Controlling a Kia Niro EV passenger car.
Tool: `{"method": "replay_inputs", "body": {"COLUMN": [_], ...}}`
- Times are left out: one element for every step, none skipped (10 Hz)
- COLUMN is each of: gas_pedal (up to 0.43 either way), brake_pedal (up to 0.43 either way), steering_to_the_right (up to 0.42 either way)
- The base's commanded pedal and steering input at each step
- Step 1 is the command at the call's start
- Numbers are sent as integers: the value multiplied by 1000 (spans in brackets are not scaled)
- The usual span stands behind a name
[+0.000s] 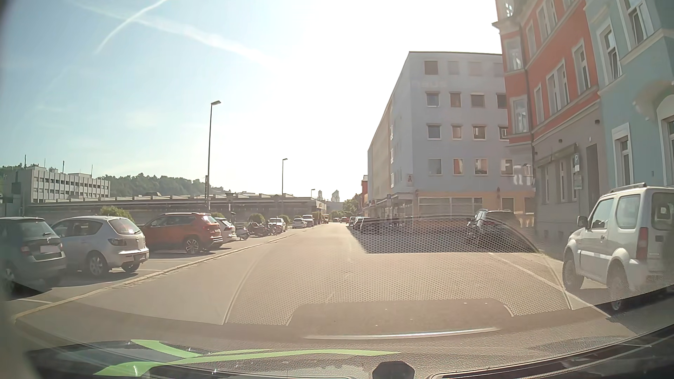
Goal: Follow the waypoints while adhering to traffic rules and regulations
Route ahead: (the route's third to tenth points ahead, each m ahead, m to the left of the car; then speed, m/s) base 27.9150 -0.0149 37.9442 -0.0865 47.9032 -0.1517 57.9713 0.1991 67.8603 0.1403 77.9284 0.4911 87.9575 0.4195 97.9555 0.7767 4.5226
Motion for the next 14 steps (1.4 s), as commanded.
{"method": "replay_inputs", "body": {"gas_pedal": [0, 0, 0, 0, 0, 0, 0, 0, 0, 0, 0, 0, 0, 0], "brake_pedal": [0, 0, 0, 0, 0, 0, 0, 0, 0, 0, 0, 0, 0, 0], "steering_to_the_right": [-6, -5, -5, -5, -5, -5, -5, -5, -5, -5, -5, -5, -5, -5]}}
